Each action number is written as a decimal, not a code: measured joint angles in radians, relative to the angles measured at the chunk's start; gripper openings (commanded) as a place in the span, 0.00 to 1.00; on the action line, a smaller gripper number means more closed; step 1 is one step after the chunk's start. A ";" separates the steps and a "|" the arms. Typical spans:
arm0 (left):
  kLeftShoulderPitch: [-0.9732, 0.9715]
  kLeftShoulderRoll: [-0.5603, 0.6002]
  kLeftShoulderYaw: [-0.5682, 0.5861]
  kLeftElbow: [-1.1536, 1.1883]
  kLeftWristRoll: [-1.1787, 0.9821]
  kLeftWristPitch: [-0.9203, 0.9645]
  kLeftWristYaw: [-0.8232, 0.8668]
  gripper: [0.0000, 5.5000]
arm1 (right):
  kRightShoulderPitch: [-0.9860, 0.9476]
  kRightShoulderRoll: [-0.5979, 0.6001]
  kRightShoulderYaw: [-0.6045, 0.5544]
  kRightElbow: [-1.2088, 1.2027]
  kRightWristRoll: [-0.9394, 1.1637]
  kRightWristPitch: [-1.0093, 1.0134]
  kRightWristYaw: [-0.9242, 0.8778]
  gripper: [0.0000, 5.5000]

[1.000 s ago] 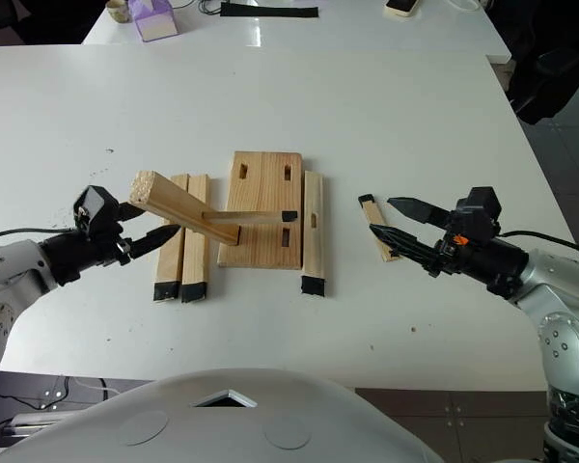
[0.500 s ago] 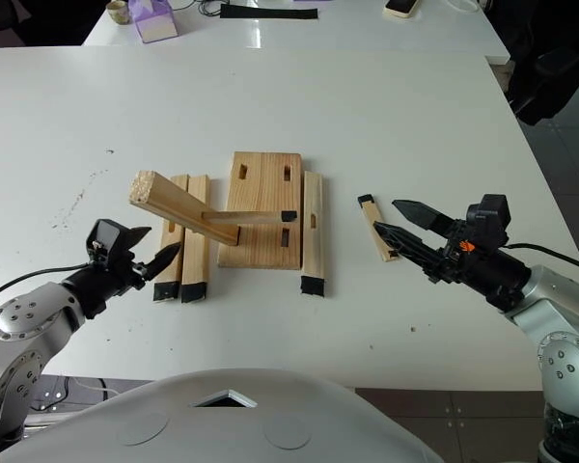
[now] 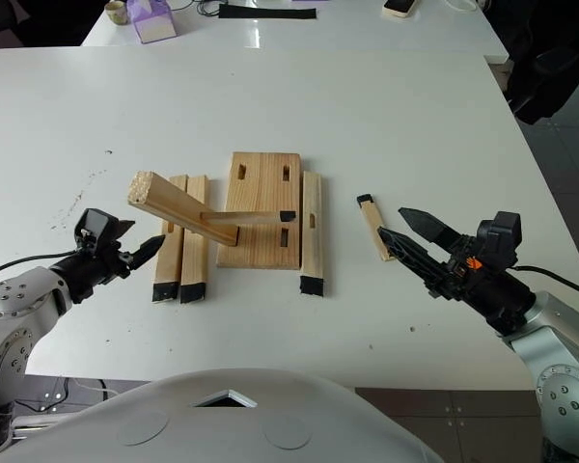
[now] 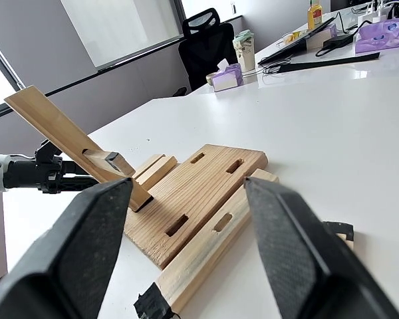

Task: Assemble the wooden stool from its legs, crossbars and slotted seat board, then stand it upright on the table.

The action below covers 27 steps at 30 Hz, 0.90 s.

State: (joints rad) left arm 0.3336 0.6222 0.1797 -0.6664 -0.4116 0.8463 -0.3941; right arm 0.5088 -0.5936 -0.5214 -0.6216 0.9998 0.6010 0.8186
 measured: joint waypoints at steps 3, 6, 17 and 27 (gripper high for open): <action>0.004 -0.001 -0.006 0.000 -0.002 0.011 -0.009 0.61 | 0.004 0.000 0.013 -0.001 -0.017 -0.009 -0.002 0.56; 0.005 -0.001 -0.007 0.000 -0.019 0.019 -0.030 0.61 | 0.015 0.002 0.029 -0.004 -0.031 -0.016 -0.003 0.56; 0.062 0.066 -0.062 -0.022 -0.018 0.043 -0.095 0.61 | 0.024 0.011 0.065 -0.004 -0.066 -0.047 -0.013 0.56; 0.026 0.102 -0.067 0.094 0.017 0.008 -0.115 0.61 | 0.028 0.038 0.105 -0.004 -0.107 -0.083 -0.033 0.56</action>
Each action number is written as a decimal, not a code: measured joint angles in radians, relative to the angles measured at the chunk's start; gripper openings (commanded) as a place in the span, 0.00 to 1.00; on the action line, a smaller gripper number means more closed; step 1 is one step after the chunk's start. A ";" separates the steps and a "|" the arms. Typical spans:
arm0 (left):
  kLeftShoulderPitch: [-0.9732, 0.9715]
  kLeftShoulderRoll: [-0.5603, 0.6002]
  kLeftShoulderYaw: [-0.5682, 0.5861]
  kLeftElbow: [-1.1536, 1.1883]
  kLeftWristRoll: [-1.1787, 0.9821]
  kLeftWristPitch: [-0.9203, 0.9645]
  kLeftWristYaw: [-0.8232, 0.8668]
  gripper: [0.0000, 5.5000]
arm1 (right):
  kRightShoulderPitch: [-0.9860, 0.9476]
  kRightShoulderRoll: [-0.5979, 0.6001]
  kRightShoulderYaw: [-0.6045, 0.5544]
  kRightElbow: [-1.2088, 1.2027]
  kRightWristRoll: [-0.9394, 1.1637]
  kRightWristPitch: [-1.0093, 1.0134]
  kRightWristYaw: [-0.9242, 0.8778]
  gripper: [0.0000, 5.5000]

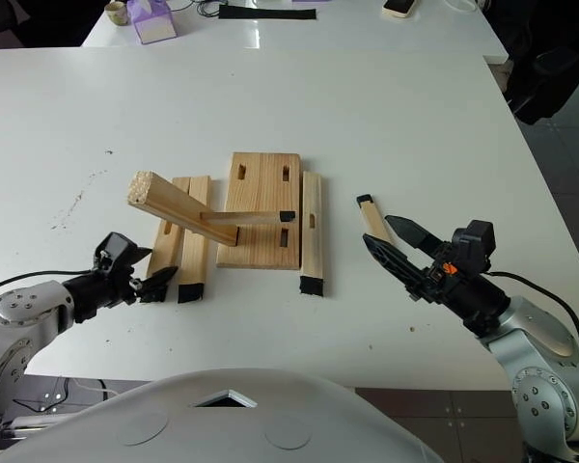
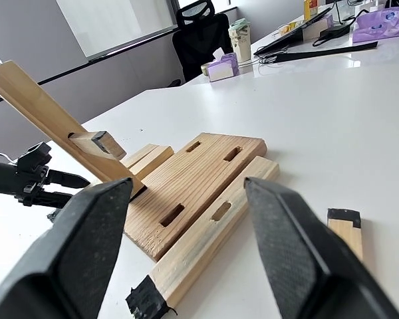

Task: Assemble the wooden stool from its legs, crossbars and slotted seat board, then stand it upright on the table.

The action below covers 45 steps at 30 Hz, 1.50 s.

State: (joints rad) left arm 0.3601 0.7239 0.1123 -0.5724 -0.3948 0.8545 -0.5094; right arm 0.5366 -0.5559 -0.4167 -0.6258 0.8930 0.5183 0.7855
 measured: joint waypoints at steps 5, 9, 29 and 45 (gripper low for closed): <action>-0.089 0.010 0.021 0.114 -0.003 0.029 -0.003 0.61 | -0.002 0.001 0.017 0.001 -0.013 -0.006 -0.005 0.56; -0.119 0.008 0.031 0.154 -0.013 0.039 -0.005 0.59 | -0.005 0.001 0.020 0.006 -0.031 -0.012 -0.006 0.56; -0.424 -0.098 0.152 0.594 -0.016 -0.078 0.049 0.36 | -0.182 -0.085 0.035 0.123 -0.074 -0.013 0.034 0.56; -0.862 -0.089 0.356 0.129 -0.942 0.114 -0.178 0.36 | -0.735 -0.225 -0.007 0.163 0.333 0.187 -0.021 0.65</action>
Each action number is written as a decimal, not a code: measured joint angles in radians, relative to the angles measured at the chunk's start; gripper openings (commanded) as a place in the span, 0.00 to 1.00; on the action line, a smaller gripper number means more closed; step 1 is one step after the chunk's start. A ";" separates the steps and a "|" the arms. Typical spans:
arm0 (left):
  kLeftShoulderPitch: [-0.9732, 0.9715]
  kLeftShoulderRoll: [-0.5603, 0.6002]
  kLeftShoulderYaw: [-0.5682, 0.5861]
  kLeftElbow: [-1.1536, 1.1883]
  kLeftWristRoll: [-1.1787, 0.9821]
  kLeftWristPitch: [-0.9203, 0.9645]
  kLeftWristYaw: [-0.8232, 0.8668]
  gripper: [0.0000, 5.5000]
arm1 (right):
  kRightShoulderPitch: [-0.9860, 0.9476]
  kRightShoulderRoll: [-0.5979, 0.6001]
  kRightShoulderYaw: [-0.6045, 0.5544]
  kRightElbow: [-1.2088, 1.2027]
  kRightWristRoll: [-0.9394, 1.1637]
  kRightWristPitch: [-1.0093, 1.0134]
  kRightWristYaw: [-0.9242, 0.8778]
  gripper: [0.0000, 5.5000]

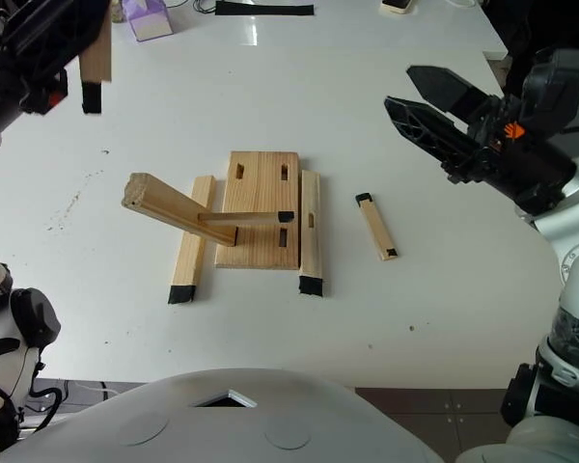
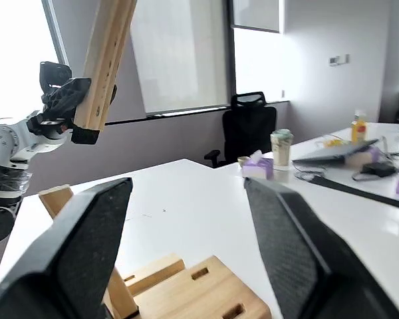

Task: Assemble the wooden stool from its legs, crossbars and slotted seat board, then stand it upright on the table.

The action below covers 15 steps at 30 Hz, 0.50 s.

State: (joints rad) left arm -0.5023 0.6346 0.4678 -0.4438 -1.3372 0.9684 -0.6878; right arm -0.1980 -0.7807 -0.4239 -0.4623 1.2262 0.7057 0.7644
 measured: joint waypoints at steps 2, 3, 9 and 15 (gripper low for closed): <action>0.026 0.038 -0.002 -0.043 -0.076 0.021 -0.044 0.36 | -0.058 -0.011 0.019 -0.028 0.134 0.042 -0.013 0.71; 0.031 0.046 -0.004 -0.052 -0.089 0.024 -0.054 0.36 | -0.077 -0.013 0.025 -0.035 0.169 0.052 -0.017 0.75; 0.045 0.066 -0.098 -0.066 -0.094 0.012 -0.079 0.36 | -0.253 -0.017 0.144 -0.036 0.300 0.116 -0.069 0.75; 0.103 0.077 -0.170 -0.076 0.008 -0.034 -0.150 0.36 | -0.345 0.018 0.262 -0.017 0.231 0.121 -0.038 0.75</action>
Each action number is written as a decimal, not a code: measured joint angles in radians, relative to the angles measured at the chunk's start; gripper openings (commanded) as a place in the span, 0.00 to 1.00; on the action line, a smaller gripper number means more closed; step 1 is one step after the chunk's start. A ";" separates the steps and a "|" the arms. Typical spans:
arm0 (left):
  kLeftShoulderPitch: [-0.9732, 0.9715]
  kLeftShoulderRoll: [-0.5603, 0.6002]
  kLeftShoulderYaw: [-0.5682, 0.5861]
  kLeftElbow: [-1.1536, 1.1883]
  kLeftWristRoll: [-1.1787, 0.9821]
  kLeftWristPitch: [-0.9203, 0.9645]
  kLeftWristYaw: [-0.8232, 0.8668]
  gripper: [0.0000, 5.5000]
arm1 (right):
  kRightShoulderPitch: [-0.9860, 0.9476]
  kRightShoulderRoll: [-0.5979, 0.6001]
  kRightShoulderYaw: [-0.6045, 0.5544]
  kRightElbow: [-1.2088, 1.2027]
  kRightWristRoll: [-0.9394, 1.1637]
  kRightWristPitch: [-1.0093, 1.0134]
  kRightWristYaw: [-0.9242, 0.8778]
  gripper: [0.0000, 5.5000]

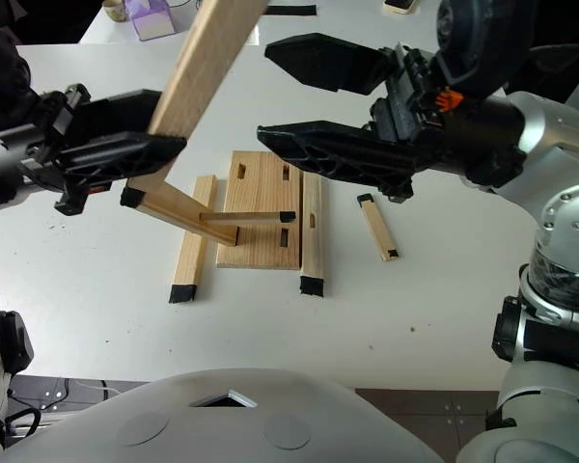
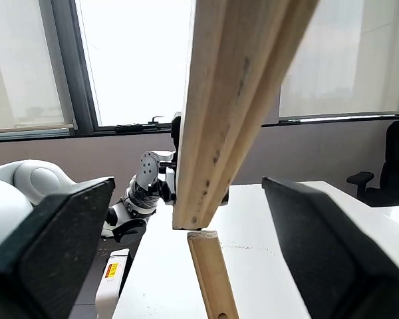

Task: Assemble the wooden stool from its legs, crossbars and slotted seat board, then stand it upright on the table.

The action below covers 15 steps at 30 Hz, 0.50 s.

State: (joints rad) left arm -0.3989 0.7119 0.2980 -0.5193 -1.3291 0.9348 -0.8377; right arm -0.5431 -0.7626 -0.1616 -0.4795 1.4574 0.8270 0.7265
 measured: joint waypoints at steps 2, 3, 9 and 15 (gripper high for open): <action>0.022 0.001 -0.025 -0.008 0.027 -0.019 -0.039 0.36 | -0.033 0.013 0.043 0.027 -0.052 0.000 0.032 0.75; 0.024 0.001 -0.029 -0.011 0.029 -0.023 -0.044 0.36 | -0.035 0.016 0.047 0.030 -0.059 0.001 0.038 0.75; 0.032 0.002 -0.059 -0.015 0.069 -0.069 -0.081 0.36 | -0.081 0.020 0.085 0.053 -0.093 0.023 0.110 0.71; 0.064 0.003 -0.070 -0.025 0.071 -0.092 -0.083 0.36 | -0.106 0.040 0.103 0.060 -0.119 0.038 0.127 0.56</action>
State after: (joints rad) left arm -0.3353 0.7147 0.2283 -0.5445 -1.2578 0.8428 -0.9210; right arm -0.6492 -0.7227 -0.0588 -0.4194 1.3386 0.8654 0.8538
